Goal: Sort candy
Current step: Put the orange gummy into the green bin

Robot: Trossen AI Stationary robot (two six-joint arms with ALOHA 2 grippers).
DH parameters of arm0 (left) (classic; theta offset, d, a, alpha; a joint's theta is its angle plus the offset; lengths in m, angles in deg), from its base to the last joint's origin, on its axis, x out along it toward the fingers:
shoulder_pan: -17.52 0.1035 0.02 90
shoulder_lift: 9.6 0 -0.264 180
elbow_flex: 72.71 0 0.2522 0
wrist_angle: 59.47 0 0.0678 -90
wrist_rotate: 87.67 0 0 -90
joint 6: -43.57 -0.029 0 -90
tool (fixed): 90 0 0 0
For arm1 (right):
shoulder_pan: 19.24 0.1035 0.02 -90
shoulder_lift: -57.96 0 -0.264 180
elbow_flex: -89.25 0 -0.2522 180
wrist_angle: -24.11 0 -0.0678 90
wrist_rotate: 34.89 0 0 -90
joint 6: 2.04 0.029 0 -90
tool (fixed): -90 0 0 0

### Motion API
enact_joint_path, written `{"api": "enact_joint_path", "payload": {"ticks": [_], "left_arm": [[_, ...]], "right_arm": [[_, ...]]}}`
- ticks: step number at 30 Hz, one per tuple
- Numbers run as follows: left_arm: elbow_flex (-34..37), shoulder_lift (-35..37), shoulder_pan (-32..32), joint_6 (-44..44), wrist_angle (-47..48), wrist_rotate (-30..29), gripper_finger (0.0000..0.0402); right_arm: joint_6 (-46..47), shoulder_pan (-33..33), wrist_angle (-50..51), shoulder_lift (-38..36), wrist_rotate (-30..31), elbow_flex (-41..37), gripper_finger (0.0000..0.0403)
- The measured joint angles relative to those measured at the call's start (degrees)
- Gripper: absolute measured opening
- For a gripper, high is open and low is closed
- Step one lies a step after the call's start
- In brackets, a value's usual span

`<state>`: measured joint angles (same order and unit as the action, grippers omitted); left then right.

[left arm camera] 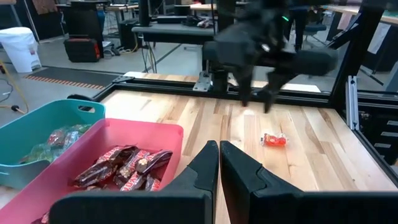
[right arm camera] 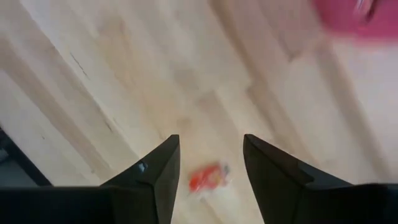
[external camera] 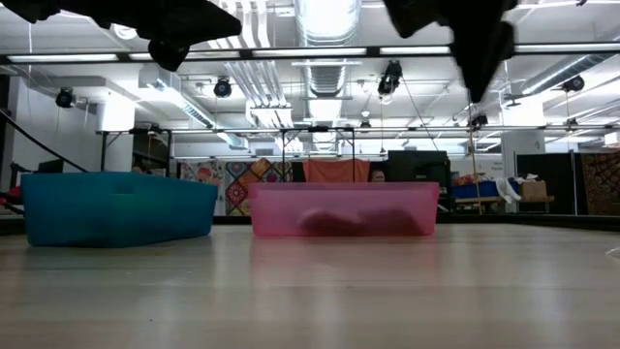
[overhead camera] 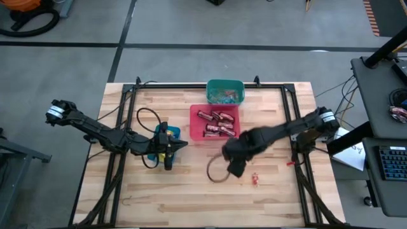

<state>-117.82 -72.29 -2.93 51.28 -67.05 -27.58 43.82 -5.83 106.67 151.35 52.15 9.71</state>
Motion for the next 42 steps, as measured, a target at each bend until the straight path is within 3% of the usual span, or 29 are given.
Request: {"api": "enact_joint_path", "payload": {"ticks": [13, 21, 32, 42], "left_arm": [[0.0, 0.0, 0.01, 0.24, 2.17, 0.04, 0.0001], [0.0, 0.0, 0.01, 0.28, 2.92, 0.07, 0.0001], [0.0, -2.11, 0.0, 0.28, 3.26, 0.07, 0.0001], [0.0, -3.41, 0.0, 0.28, 3.23, 0.0, 0.0001]], "right_arm": [[32.07, 14.87, 0.34, 1.62, -0.8, -10.53, 0.0169], [41.96, 18.72, -10.3, 1.66, -2.1, -19.66, 0.0169], [41.84, 18.98, -24.49, 1.66, -3.06, -28.76, 0.0162], [37.99, 18.96, -24.43, 1.66, -3.07, -26.26, 0.0056]]}}
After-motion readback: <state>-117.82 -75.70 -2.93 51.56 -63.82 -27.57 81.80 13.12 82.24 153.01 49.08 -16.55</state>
